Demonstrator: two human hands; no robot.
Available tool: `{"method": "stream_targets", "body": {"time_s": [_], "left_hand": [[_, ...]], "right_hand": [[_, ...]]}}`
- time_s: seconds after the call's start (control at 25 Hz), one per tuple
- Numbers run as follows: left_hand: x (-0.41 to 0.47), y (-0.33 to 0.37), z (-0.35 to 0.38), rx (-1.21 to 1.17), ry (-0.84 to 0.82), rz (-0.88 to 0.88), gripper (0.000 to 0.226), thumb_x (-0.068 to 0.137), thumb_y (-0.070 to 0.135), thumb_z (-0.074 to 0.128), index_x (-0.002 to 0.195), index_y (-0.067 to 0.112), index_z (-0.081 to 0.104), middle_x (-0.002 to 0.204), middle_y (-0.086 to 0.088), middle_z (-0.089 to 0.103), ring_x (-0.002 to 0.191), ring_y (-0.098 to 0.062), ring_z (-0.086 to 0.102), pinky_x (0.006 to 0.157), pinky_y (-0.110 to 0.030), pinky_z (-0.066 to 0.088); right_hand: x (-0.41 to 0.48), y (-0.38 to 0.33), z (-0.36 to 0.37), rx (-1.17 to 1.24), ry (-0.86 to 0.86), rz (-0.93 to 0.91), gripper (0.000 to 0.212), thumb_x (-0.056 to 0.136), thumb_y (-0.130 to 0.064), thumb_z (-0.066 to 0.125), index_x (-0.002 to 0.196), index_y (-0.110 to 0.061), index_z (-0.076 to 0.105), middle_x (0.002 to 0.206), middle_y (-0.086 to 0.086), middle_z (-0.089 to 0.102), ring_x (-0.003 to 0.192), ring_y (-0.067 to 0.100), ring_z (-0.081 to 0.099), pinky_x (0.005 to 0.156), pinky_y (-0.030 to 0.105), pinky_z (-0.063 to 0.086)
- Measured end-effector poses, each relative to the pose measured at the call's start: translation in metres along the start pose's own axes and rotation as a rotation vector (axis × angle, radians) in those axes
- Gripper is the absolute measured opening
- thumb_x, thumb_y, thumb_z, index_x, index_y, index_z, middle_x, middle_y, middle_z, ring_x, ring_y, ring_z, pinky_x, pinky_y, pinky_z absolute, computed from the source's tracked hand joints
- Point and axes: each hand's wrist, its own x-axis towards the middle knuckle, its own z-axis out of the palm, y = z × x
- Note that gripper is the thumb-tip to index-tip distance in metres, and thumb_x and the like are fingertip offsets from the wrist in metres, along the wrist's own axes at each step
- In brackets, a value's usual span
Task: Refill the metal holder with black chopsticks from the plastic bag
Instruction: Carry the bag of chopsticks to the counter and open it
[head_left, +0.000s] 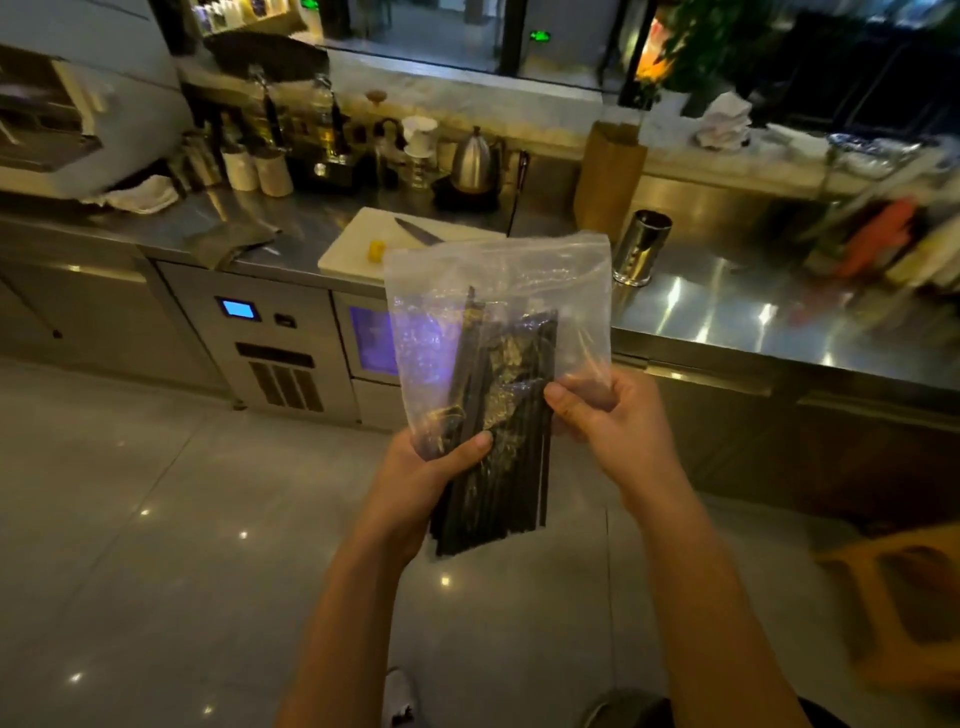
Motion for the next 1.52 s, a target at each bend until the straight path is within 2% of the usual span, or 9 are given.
{"method": "stream_targets", "body": {"time_s": [0.2,0.56,0.76,1.0,1.12,1.2,1.28,1.4,1.52], "left_hand": [[0.078,0.009,-0.008,0.013,-0.142,-0.027,0.036,0.076,0.006,0.070,0.111,0.003,0.067,0.106,-0.016,0.073,0.099,-0.027,0.070,0.085,-0.035,0.058],[0.210,-0.019,0.055,0.011,-0.286,-0.169,0.033,0.070,0.011,0.073,0.103,0.011,0.070,0.098,-0.008,0.076,0.092,-0.019,0.072,0.075,-0.027,0.057],[0.286,-0.029,0.130,0.057,-0.306,-0.220,0.042,0.070,0.014,0.076,0.111,0.011,0.067,0.106,-0.011,0.074,0.099,-0.023,0.071,0.077,-0.031,0.056],[0.359,-0.038,0.217,0.011,-0.365,-0.267,0.041,0.079,0.009,0.068,0.119,0.003,0.061,0.105,-0.012,0.074,0.100,-0.024,0.070,0.075,-0.029,0.057],[0.388,-0.041,0.240,0.024,-0.361,-0.300,0.042,0.078,0.010,0.070,0.119,0.006,0.061,0.114,-0.015,0.071,0.107,-0.028,0.068,0.080,-0.034,0.057],[0.413,-0.046,0.254,-0.011,-0.368,-0.321,0.043,0.076,0.011,0.073,0.118,0.008,0.063,0.115,-0.015,0.070,0.109,-0.030,0.067,0.083,-0.037,0.056],[0.441,-0.052,0.268,-0.057,-0.398,-0.344,0.051,0.073,0.017,0.080,0.120,0.008,0.062,0.117,-0.015,0.069,0.112,-0.030,0.065,0.088,-0.041,0.054],[0.493,-0.056,0.290,0.002,-0.467,-0.354,0.065,0.066,0.031,0.084,0.121,0.009,0.060,0.116,-0.012,0.070,0.113,-0.030,0.064,0.084,-0.036,0.056],[0.547,-0.049,0.311,-0.081,-0.519,-0.431,0.080,0.053,0.037,0.091,0.121,0.008,0.060,0.114,-0.014,0.070,0.108,-0.032,0.067,0.079,-0.037,0.058]], "right_hand": [[0.050,0.005,0.008,-0.105,0.116,0.046,0.006,0.085,-0.020,0.070,0.088,-0.015,0.072,0.084,0.003,0.074,0.079,0.015,0.072,0.079,0.047,0.059],[0.141,0.042,-0.046,-0.182,0.237,0.099,0.008,0.087,-0.023,0.067,0.088,-0.016,0.070,0.083,0.000,0.072,0.079,0.012,0.070,0.077,0.037,0.058],[0.215,0.064,-0.116,-0.221,0.212,0.038,0.010,0.090,-0.020,0.064,0.084,-0.014,0.069,0.075,0.000,0.069,0.072,0.010,0.067,0.075,0.035,0.057],[0.300,0.068,-0.192,-0.155,0.091,-0.046,0.012,0.091,-0.013,0.062,0.081,-0.012,0.068,0.069,-0.005,0.064,0.066,0.003,0.060,0.064,0.017,0.050],[0.331,0.087,-0.212,-0.304,0.153,-0.003,0.007,0.092,-0.022,0.061,0.091,-0.022,0.068,0.084,-0.010,0.069,0.078,0.003,0.065,0.074,0.030,0.057],[0.351,0.090,-0.225,-0.207,0.146,0.051,0.011,0.092,-0.018,0.062,0.099,-0.023,0.068,0.089,-0.008,0.070,0.080,0.007,0.067,0.077,0.031,0.059],[0.374,0.090,-0.235,-0.155,0.106,0.044,0.014,0.093,-0.017,0.059,0.100,-0.025,0.068,0.091,-0.008,0.070,0.081,0.008,0.067,0.075,0.025,0.058],[0.418,0.099,-0.247,-0.354,0.162,0.072,0.016,0.096,-0.021,0.054,0.101,-0.033,0.065,0.094,-0.007,0.071,0.078,0.008,0.067,0.077,0.029,0.058],[0.461,0.099,-0.256,-0.261,0.095,0.112,0.021,0.093,-0.016,0.058,0.104,-0.031,0.066,0.090,-0.007,0.072,0.075,0.008,0.069,0.070,0.024,0.058]]}}
